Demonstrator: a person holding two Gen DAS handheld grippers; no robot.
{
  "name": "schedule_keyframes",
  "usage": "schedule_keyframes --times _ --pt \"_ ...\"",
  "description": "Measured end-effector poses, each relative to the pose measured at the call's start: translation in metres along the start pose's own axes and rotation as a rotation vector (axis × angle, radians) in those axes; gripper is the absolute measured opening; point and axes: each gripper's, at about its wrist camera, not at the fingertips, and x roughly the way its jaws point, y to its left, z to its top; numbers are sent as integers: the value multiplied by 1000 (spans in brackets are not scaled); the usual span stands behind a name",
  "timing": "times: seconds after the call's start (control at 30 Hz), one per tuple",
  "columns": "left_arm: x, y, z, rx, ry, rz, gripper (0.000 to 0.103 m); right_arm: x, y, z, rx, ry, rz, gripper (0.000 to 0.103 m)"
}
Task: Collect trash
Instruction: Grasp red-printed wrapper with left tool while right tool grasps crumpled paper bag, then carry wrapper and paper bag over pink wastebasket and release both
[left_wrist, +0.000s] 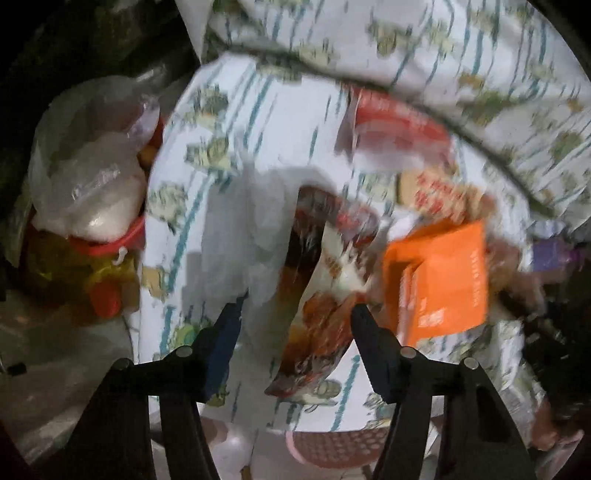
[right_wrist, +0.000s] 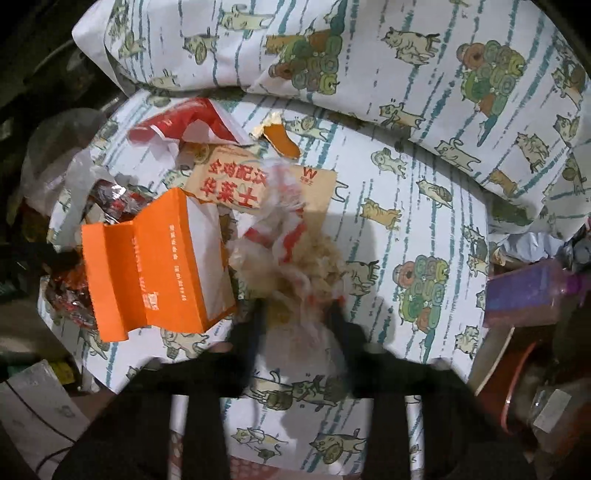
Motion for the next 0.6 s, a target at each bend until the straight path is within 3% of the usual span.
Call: schedule_keyframes --times 0.1,0.13,0.2,0.23,0.33,0.6 --pt "9 -3 -5 15 29 -18 59 -9 -3 0 7 -42 3 12" --pt "10 -3 -5 11 34 -30 48 -11 -5 1 17 -45 7 11" --pt "7 -4 -7 14 37 -44 38 -18 -13 3 62 -66 15 10" --pt "4 -7 -8 31 27 -41 24 -21 -18 5 85 -77 20 10" --pt "-14 -15 -11 63 -10 -69 14 -35 -32 7 157 -118 35 9" --pt "-49 -17 -11 91 -127 -134 8 -63 -57 5 282 -189 98 9"
